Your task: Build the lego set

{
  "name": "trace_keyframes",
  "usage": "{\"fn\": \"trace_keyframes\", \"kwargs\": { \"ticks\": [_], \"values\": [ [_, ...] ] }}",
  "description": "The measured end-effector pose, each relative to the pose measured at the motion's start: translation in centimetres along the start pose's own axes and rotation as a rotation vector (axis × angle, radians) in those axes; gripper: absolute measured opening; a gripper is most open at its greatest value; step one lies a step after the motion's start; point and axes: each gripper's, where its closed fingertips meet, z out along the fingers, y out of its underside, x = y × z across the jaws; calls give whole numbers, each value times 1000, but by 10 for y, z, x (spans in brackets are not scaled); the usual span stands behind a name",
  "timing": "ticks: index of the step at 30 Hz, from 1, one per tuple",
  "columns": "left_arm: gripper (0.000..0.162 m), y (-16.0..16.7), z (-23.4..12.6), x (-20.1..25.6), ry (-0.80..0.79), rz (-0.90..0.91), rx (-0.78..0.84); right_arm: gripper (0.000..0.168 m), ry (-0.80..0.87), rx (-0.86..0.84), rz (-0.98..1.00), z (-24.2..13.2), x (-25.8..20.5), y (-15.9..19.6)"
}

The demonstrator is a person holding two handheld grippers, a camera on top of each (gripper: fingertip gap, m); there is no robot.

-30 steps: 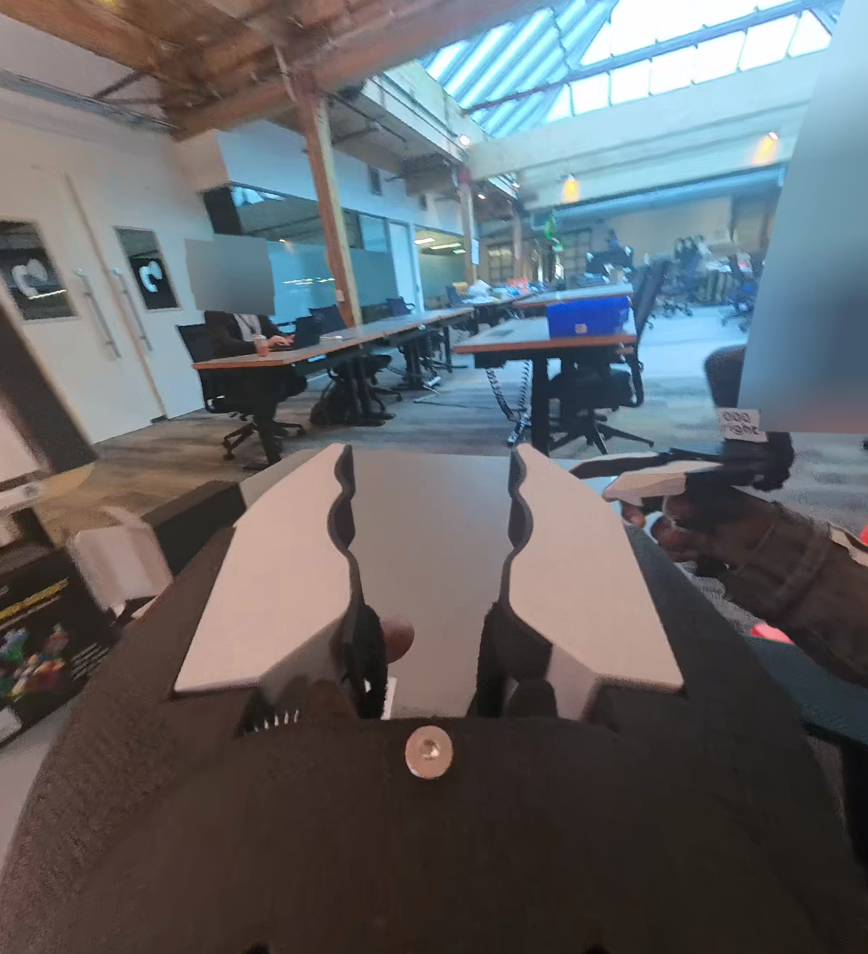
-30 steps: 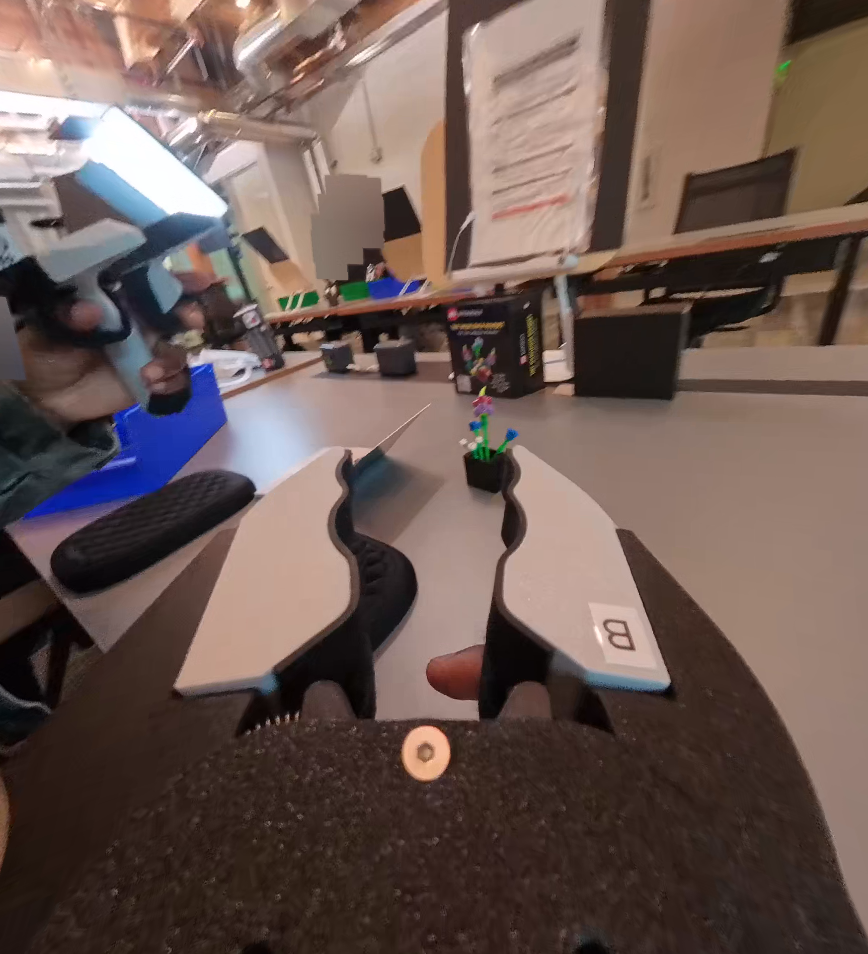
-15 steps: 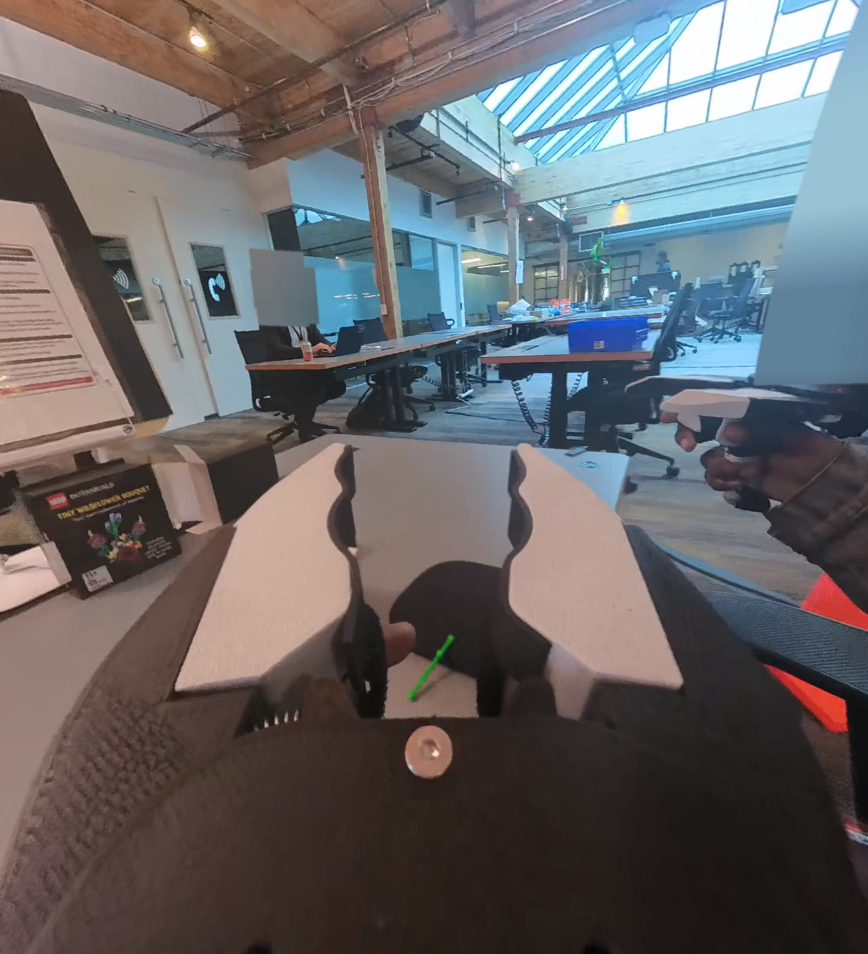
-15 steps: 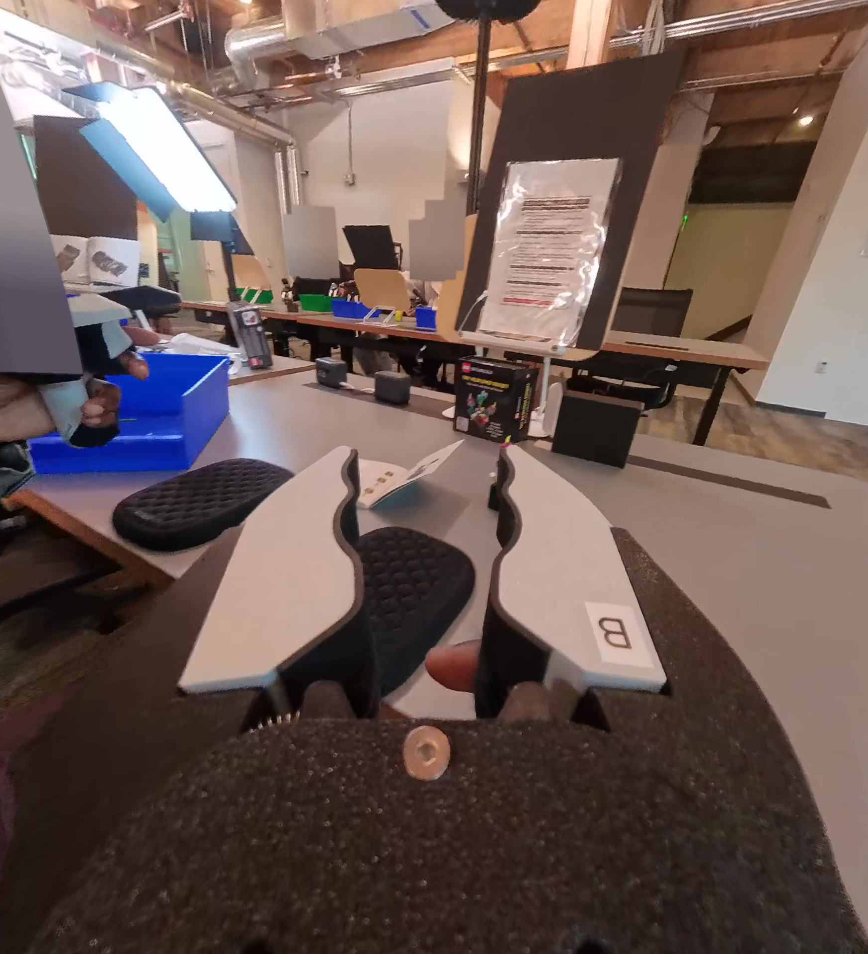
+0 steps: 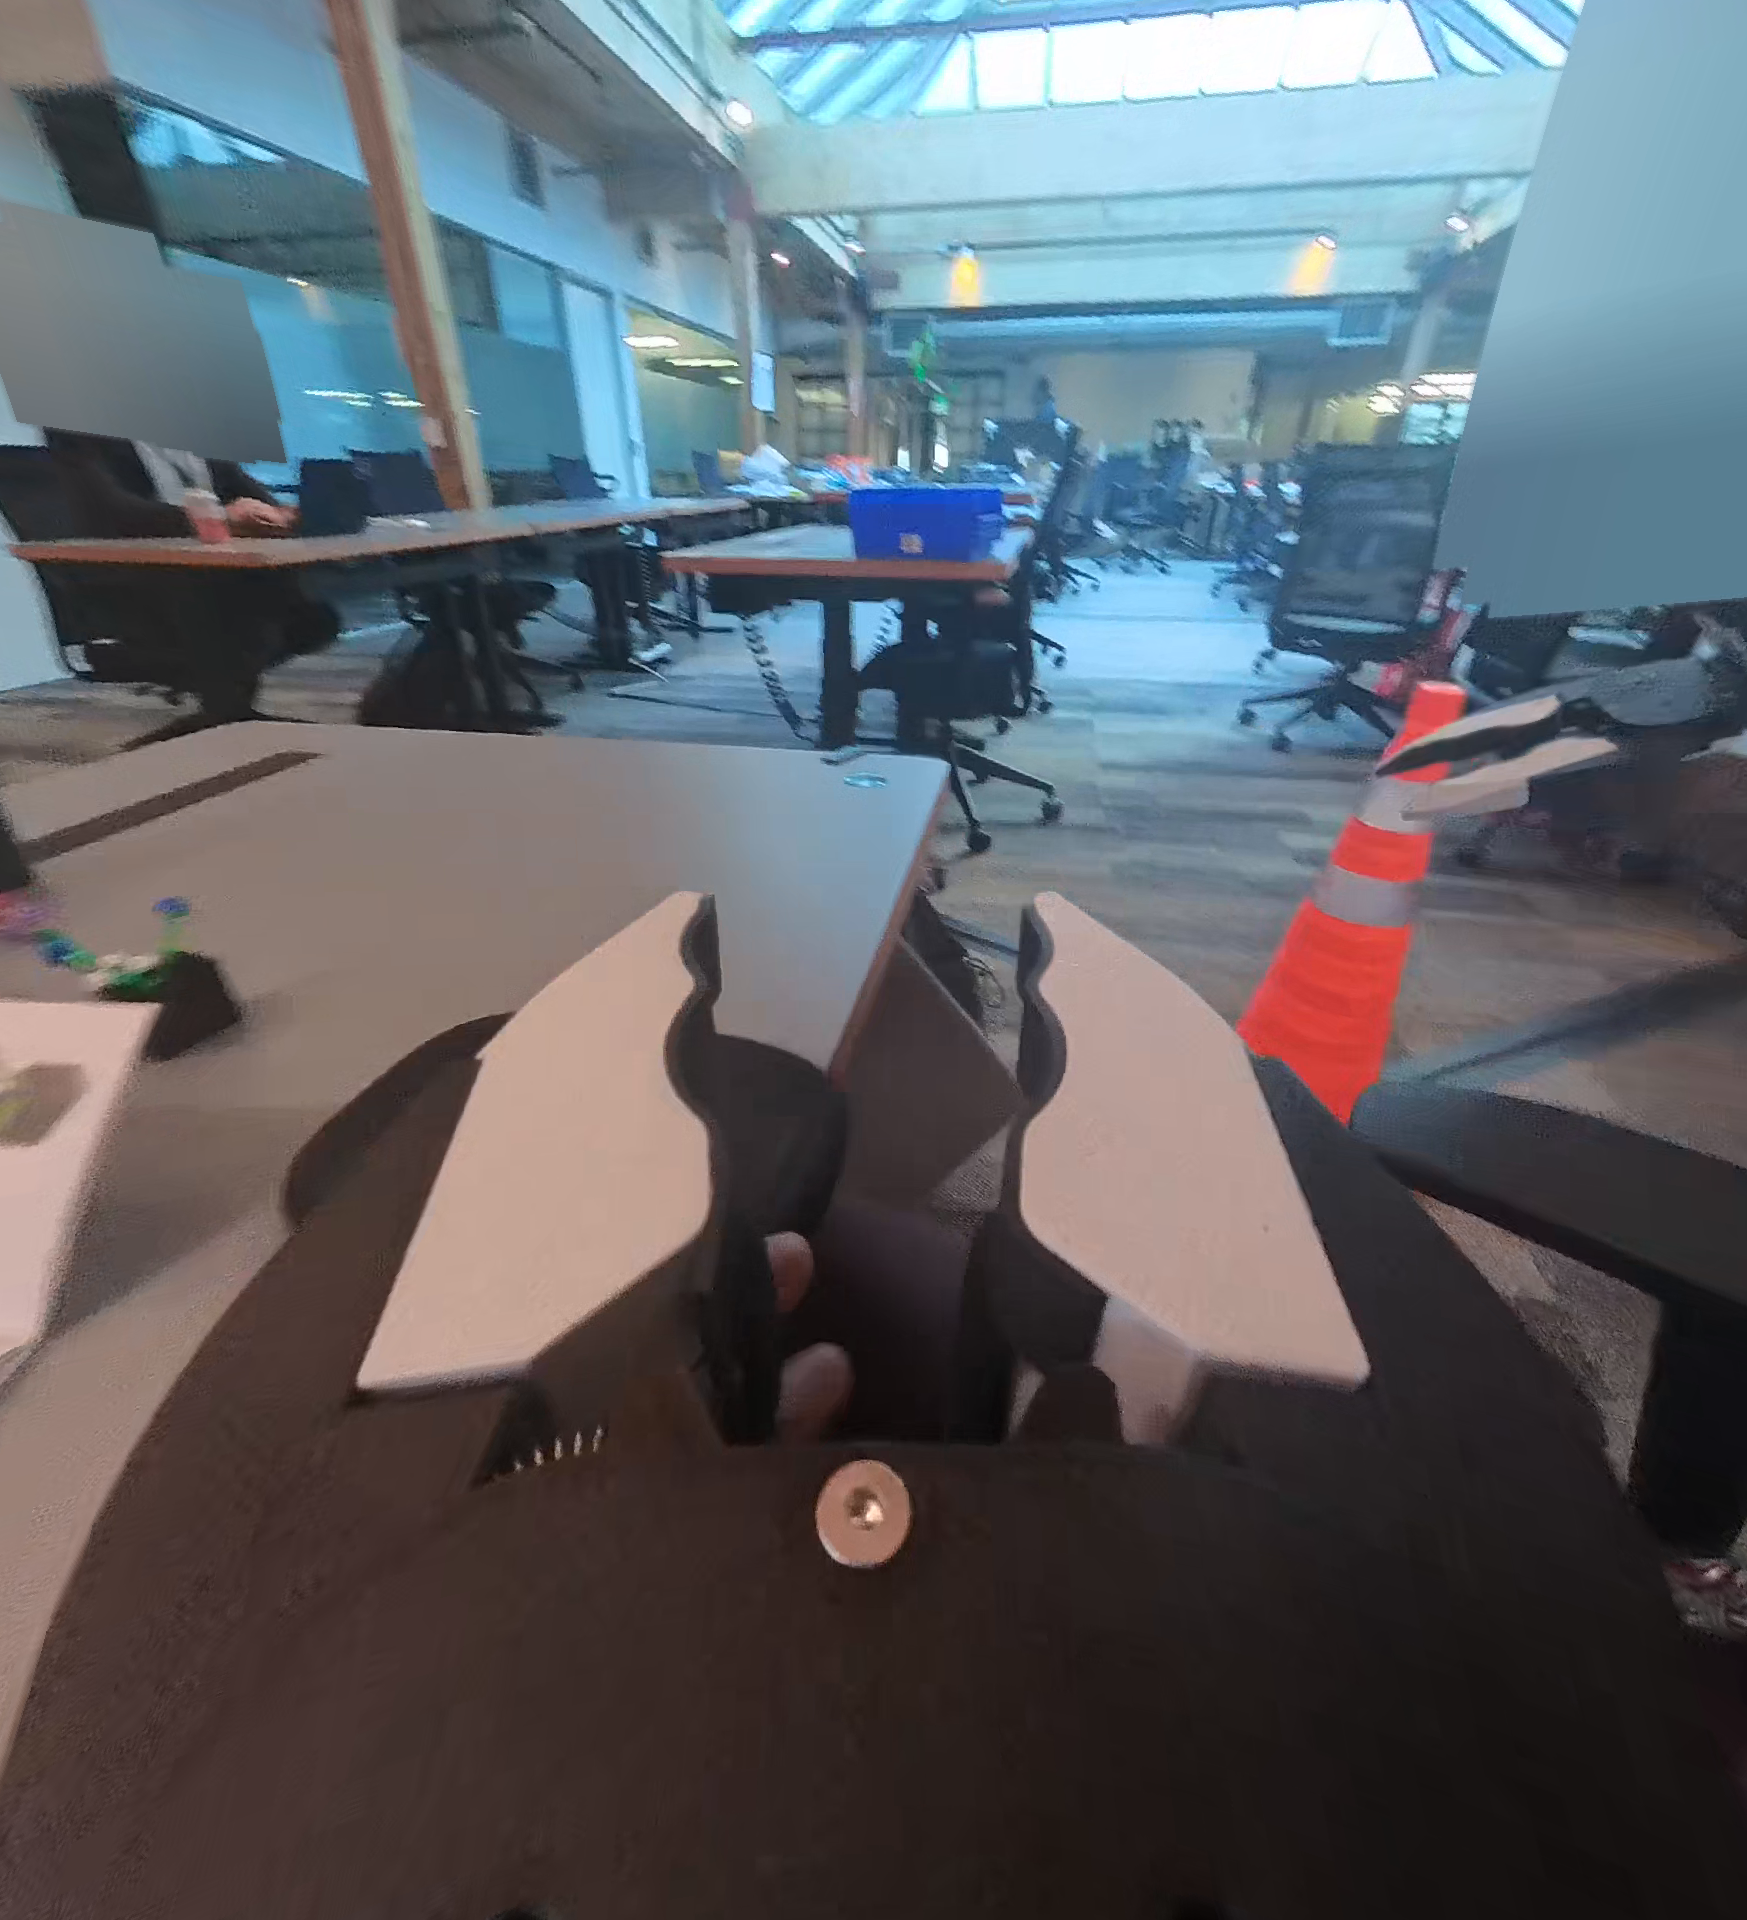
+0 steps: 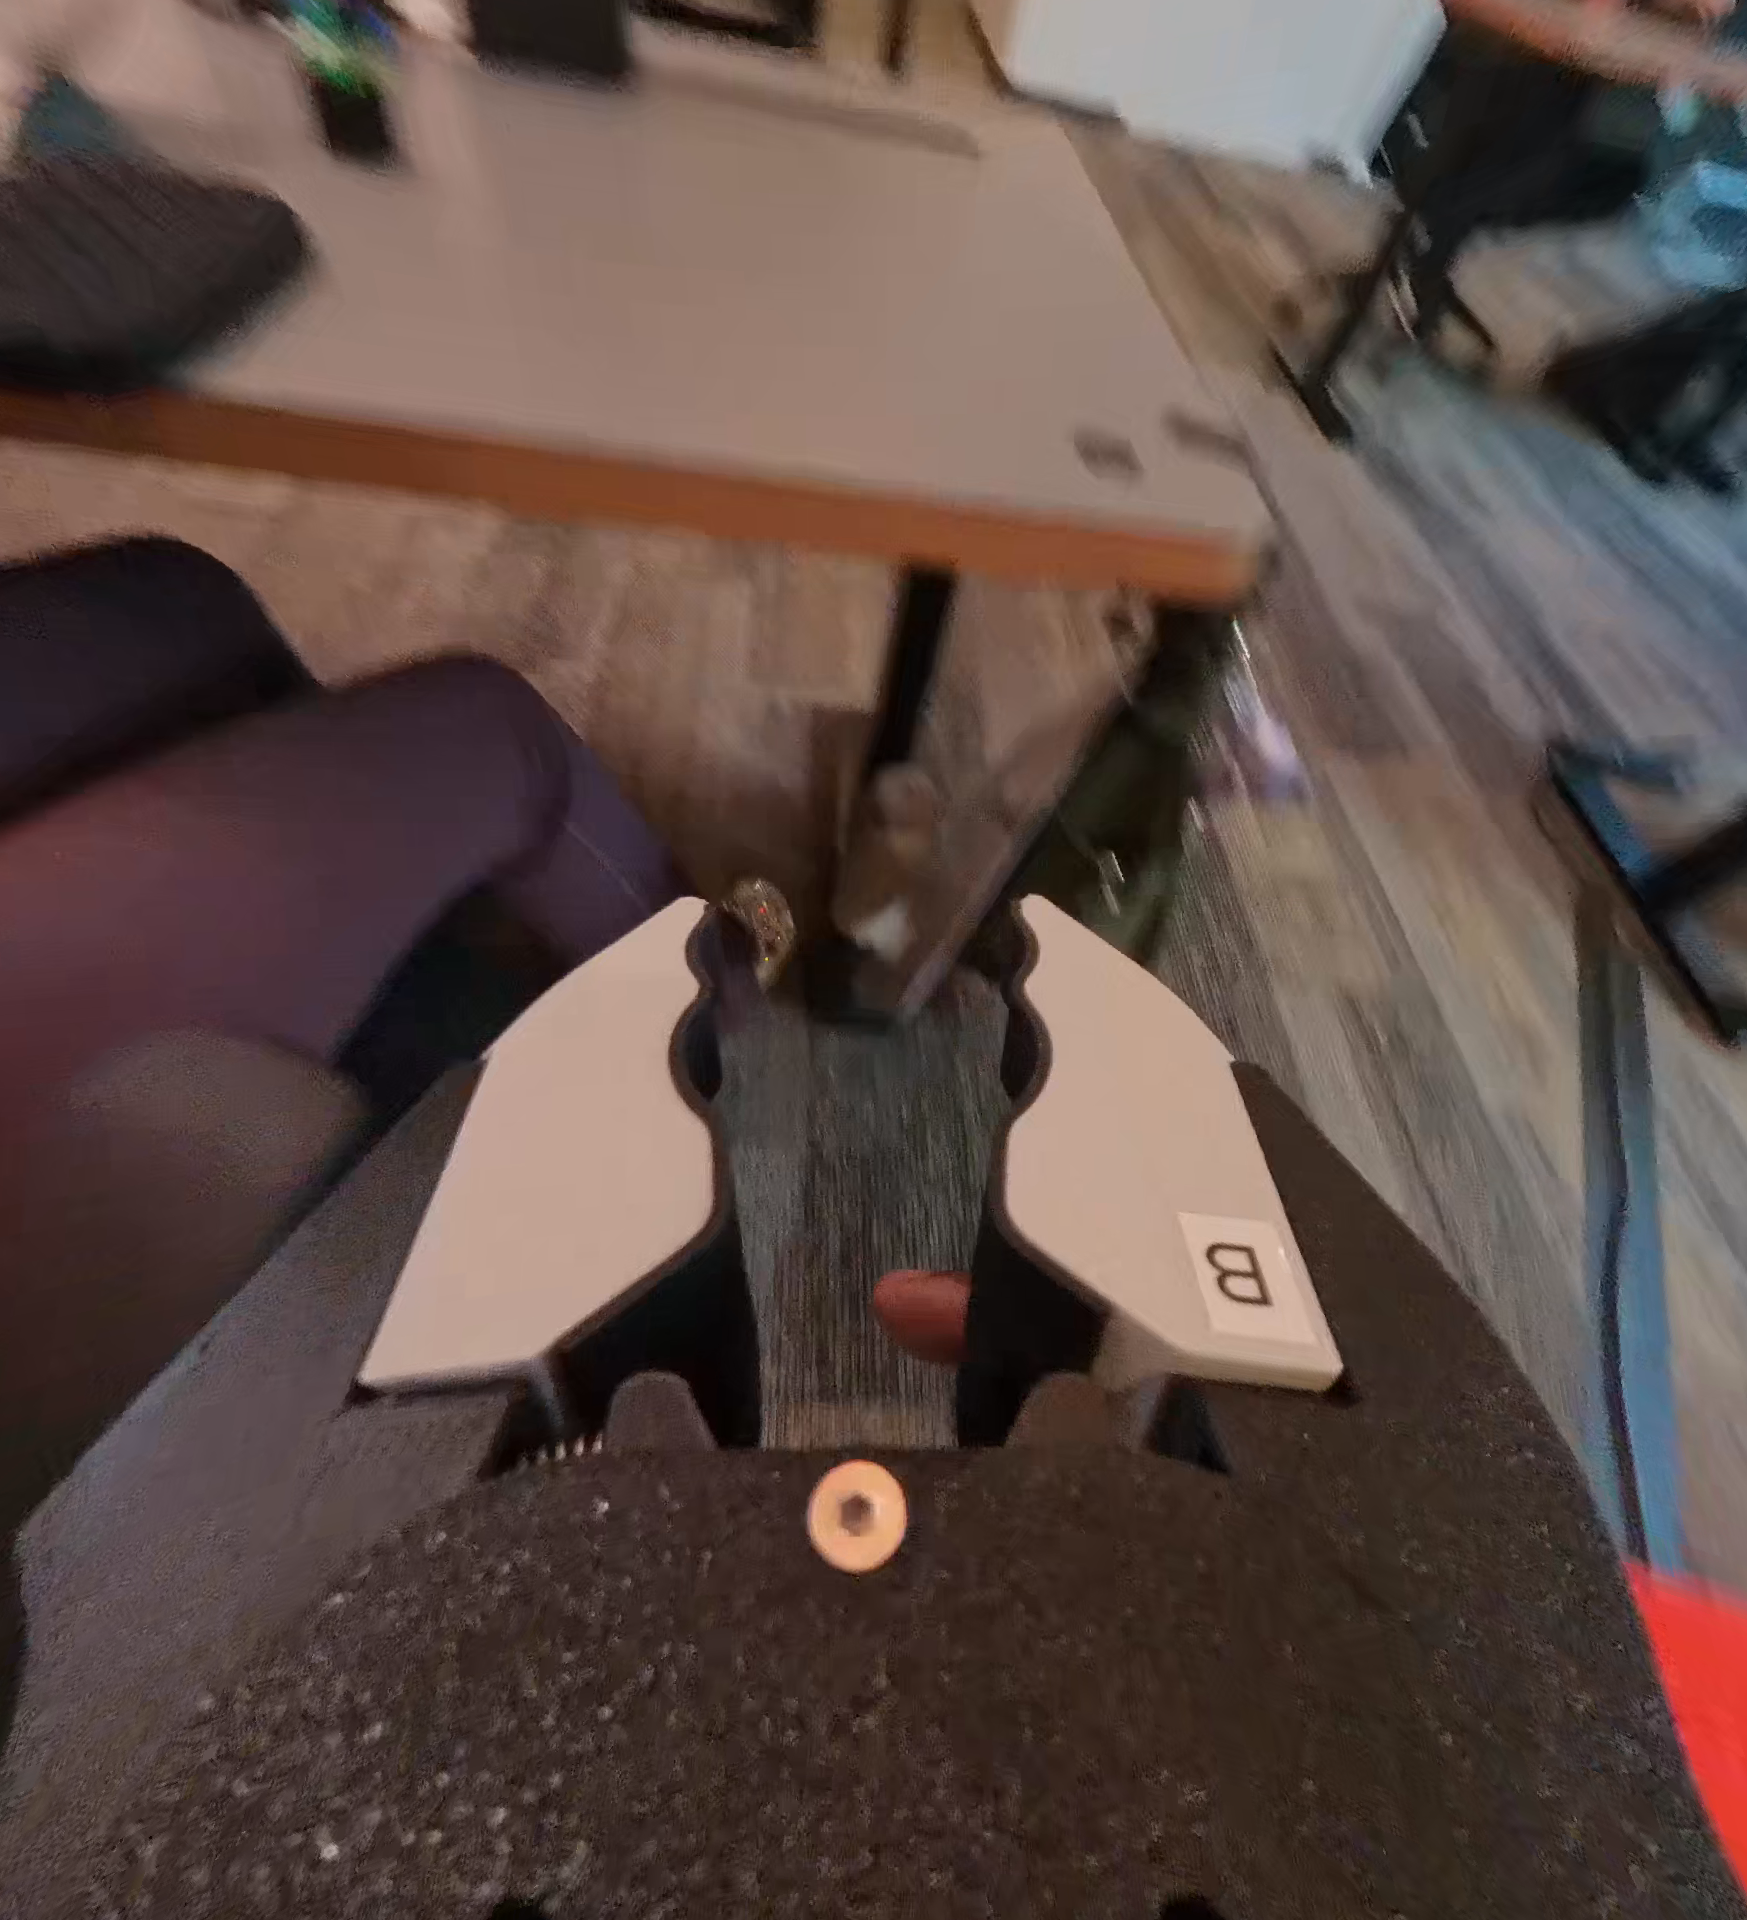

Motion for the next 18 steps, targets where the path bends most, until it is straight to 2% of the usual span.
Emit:
{"fn": "trace_keyframes", "kwargs": {
  "ticks": [1, 3, 4, 7, 8, 10, 12, 15, 18],
  "values": [
    [57, 3, 12, 4, 23, 16, -11, 52, 43, -39, 50, -12, 18, 36],
    [79, 5, 39, 9, 35, 56, -17, 60, 99, -133, 150, -28, 43, 116],
    [86, 5, 54, 12, 51, 67, -24, 66, 121, -185, 195, -33, 51, 158],
    [100, -6, 104, 30, 130, 73, 18, 86, 209, -301, 335, -32, 71, 278],
    [104, -12, 123, 38, 160, 79, 40, 87, 246, -319, 401, -29, 79, 316],
    [113, -16, 155, 50, 210, 103, 48, 83, 327, -310, 555, -20, 94, 385],
    [121, -16, 188, 56, 237, 93, 29, 68, 433, -298, 721, -14, 110, 448],
    [122, -20, 221, 46, 199, 81, 58, 59, 598, -310, 877, -4, 132, 535],
    [122, -12, 248, 24, 119, 170, 16, 55, 754, -339, 985, 8, 148, 606]
  ]
}}
